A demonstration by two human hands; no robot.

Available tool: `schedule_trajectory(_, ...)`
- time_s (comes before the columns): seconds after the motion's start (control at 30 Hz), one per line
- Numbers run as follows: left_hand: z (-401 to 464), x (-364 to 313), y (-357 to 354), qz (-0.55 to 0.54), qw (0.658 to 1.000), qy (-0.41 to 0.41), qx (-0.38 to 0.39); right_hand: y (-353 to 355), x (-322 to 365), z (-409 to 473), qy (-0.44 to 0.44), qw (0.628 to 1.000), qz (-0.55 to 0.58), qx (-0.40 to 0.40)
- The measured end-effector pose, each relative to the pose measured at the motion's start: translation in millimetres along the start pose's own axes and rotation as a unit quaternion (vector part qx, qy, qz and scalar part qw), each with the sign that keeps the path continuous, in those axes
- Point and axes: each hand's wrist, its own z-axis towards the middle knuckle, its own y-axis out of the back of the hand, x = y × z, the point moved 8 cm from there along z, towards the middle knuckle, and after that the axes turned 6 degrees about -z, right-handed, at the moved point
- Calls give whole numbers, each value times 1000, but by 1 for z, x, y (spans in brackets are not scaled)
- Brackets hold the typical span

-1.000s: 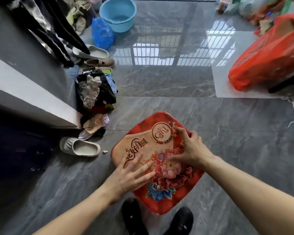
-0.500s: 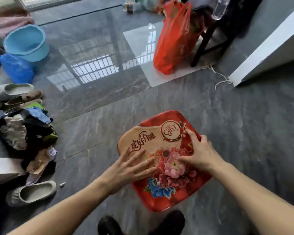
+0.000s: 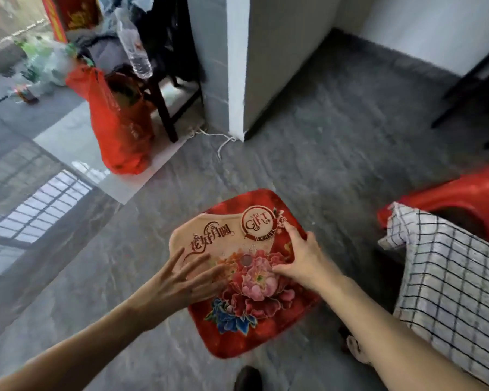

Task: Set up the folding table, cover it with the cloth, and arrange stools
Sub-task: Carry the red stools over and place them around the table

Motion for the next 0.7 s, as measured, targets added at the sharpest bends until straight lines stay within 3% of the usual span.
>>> schedule_trajectory(0.1, 55, 6, 29, 26, 999, -33, -12, 15, -54, 3, -45, 998, 16, -26)
schedule_trajectory(0.2, 130, 9, 55, -15, 998, -5, -66, 8, -88, 15, -68, 997, 20, -34)
schedule_trajectory(0.27, 185, 6, 55, -30, 998, 25, -44, -4, -106, 26, -96, 994, 28, -51)
schedule_trajectory(0.33, 223, 15, 35, -92, 986, 135, 30, -19, -123, 36, -145, 986, 68, -51)
schedule_trajectory(0.4, 236, 25, 7, -188, 949, 244, 63, -31, -134, 44, -166, 983, 62, -47)
schedule_trajectory(0.57, 230, 28, -44, -308, 895, 311, 81, -38, -148, 49, -191, 978, 27, -74)
schedule_trajectory(0.7, 226, 27, -54, -507, 787, 337, 102, -37, -150, 52, -251, 964, 45, -78)
